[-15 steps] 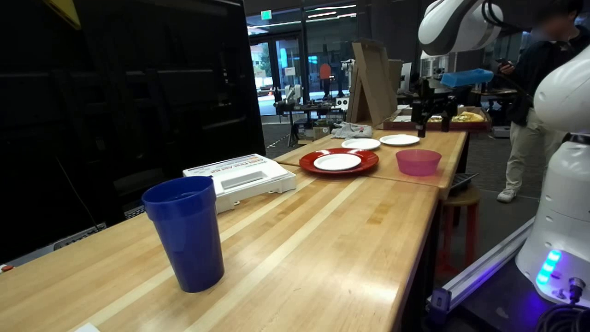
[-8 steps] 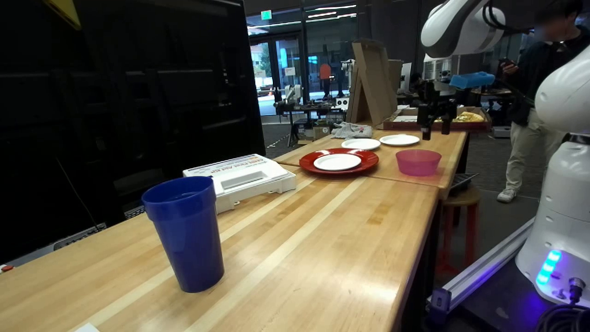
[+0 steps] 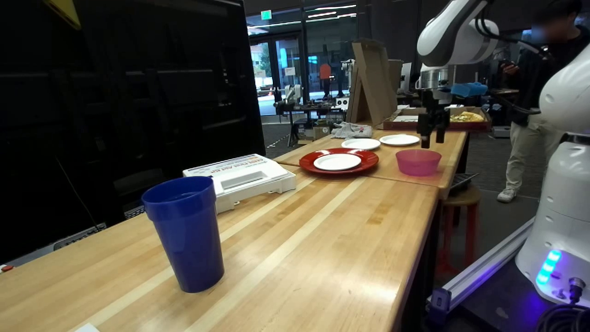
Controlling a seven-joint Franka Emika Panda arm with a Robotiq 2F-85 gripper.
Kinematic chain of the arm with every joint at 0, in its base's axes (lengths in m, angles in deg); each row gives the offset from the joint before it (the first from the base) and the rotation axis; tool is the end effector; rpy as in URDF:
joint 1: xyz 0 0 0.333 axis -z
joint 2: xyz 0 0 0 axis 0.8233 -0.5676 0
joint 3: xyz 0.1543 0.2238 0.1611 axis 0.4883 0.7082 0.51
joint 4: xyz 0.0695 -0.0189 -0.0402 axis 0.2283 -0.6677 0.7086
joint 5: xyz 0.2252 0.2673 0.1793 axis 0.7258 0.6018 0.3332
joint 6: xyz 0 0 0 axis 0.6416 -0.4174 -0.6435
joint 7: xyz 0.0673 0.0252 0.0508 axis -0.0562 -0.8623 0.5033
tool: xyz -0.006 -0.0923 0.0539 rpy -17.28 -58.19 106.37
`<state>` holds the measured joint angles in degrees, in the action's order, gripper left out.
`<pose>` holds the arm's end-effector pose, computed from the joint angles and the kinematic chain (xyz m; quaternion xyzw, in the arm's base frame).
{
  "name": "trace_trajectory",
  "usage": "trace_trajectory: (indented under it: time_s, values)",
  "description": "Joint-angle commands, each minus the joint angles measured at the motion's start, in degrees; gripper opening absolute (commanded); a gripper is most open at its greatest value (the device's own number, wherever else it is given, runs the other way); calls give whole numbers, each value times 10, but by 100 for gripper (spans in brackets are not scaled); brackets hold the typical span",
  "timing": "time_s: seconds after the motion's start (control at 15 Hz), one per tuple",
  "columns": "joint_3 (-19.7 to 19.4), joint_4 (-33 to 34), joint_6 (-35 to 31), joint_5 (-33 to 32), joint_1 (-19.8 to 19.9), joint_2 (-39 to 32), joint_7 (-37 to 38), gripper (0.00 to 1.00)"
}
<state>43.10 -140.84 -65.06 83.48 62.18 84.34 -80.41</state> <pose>0.3413 -0.1128 0.3339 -0.9977 -0.0628 0.0139 0.0210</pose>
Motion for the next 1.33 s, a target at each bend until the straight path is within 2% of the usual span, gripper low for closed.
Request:
trace_trajectory:
  time_s: [0.0,0.53,0.93,1.0,1.07,1.2,1.27]
  values:
    - [-12,0,-15,20,-18,-12,-41,100]
    - [-20,0,-30,67,-39,-39,-90,100]
    - [-18,0,-41,84,-41,-61,-109,100]
    - [-18,0,-42,84,-40,-62,-109,92]
    - [-18,0,-44,84,-39,-63,-110,73]
    - [-18,0,-48,82,-38,-64,-111,61]
    - [-17,0,-50,82,-38,-63,-111,52]
